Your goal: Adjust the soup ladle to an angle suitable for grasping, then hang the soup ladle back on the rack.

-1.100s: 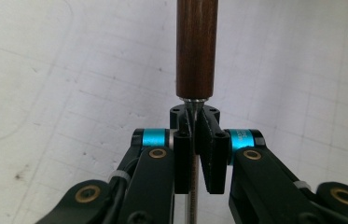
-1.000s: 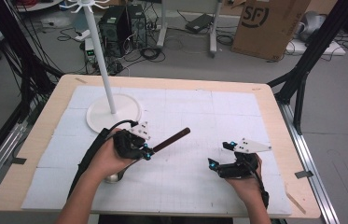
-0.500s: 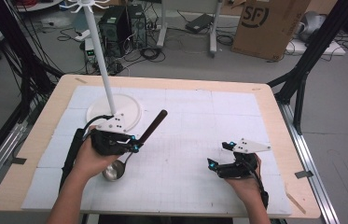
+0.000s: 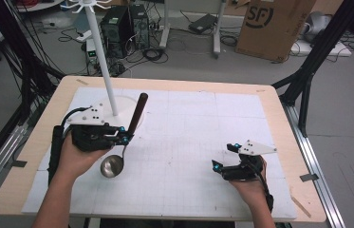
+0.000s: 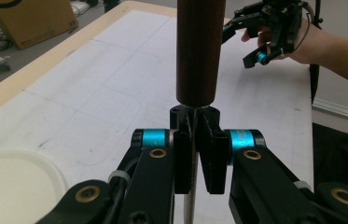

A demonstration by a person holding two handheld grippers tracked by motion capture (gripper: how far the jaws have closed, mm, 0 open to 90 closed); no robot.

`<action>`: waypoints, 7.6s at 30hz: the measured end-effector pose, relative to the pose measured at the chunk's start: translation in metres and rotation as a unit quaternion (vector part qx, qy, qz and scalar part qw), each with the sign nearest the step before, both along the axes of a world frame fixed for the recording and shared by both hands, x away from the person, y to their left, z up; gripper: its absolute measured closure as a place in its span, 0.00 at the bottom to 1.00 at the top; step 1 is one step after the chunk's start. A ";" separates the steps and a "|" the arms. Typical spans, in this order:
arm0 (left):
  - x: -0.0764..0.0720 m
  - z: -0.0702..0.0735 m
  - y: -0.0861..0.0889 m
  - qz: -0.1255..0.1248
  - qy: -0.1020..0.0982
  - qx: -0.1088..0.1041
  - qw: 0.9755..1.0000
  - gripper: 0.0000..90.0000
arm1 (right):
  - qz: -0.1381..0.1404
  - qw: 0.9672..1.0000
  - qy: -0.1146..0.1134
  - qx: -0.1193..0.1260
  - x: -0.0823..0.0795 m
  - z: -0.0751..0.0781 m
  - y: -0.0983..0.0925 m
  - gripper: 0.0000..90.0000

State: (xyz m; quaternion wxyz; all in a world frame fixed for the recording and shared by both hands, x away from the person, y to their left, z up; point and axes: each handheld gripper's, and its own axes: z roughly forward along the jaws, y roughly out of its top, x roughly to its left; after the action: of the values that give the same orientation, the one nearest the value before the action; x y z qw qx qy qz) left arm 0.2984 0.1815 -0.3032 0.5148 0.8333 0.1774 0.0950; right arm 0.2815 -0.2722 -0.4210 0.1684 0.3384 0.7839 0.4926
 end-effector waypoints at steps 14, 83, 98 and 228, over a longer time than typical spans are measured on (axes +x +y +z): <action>0.006 0.008 0.019 0.039 -0.012 -0.032 0.999 0.94 | 0.003 1.000 -0.003 0.001 0.001 0.001 0.002 0.12; 0.088 0.113 0.106 0.235 -0.024 0.010 0.972 0.94 | 0.007 1.000 -0.001 -0.002 -0.001 0.002 0.001 0.12; 0.097 0.111 0.097 0.254 -0.018 0.034 0.966 0.94 | 0.004 1.000 0.000 -0.002 -0.002 0.002 0.001 0.12; 0.025 -0.049 0.012 0.022 0.001 -0.052 0.998 0.07 | 0.011 1.000 -0.002 -0.008 -0.003 0.002 0.006 0.12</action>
State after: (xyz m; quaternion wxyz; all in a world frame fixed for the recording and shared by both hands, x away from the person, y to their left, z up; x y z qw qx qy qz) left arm 0.3234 0.1939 -0.3518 0.5552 0.8014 0.2007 0.0958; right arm 0.2783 -0.2659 -0.4186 0.1677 0.3276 0.7911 0.4886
